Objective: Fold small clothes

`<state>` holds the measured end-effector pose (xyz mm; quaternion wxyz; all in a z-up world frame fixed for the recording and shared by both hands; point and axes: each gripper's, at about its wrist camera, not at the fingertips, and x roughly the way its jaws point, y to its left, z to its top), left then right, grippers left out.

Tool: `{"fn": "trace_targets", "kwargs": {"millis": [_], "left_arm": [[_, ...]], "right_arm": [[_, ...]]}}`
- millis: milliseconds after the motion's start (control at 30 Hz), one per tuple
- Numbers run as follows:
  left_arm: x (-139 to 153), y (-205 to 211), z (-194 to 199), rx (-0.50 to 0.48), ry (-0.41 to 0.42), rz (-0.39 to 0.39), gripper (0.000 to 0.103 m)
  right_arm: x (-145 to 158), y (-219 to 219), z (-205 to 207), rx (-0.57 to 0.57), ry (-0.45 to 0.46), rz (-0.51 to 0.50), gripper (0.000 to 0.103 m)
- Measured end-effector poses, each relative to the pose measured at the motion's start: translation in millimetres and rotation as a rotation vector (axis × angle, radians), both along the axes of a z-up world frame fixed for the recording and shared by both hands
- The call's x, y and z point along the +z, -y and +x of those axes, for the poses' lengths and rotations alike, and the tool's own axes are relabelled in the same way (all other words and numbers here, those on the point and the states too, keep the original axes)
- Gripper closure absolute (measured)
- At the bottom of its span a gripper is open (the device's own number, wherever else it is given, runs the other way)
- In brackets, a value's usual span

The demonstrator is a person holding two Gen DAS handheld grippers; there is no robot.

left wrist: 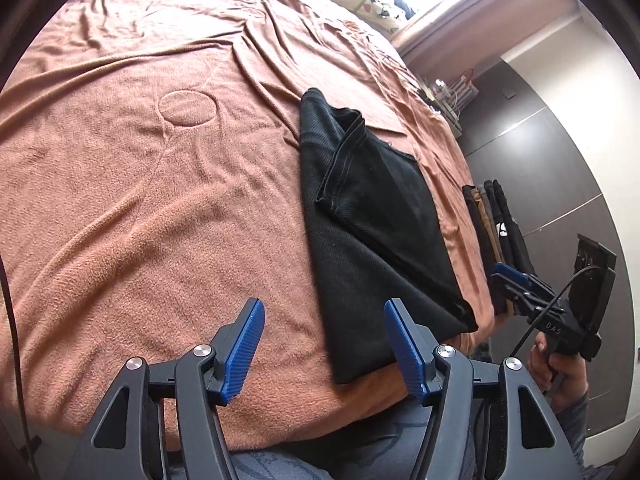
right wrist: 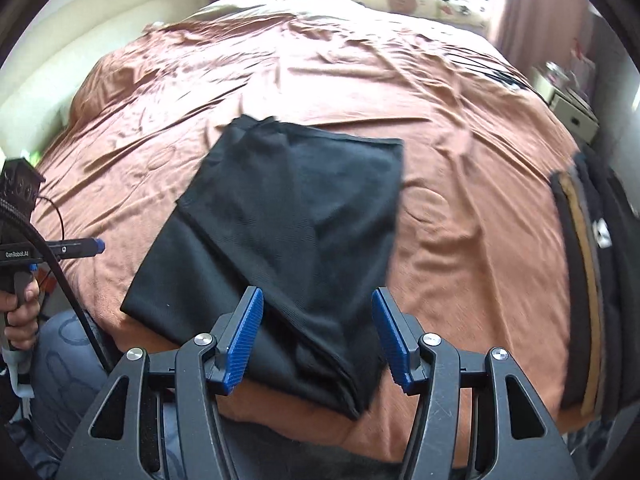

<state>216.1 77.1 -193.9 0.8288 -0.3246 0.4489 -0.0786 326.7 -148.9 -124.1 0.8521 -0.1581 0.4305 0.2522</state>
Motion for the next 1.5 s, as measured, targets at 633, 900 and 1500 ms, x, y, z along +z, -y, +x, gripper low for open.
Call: {"fn": "trace_targets", "kwargs": {"millis": [633, 900, 1500], "left_arm": [[-14, -10, 15, 0.087, -0.027, -0.064, 0.065], [-16, -22, 5, 0.148, -0.008, -0.095, 0.065], [-14, -12, 23, 0.138, -0.040, -0.023, 0.065]], "right_arm": [[-50, -110, 47, 0.279, -0.046, -0.124, 0.063], [-70, -147, 56, 0.369, -0.050, -0.163, 0.069], [-45, -110, 87, 0.227, -0.029, -0.003, 0.103]]}}
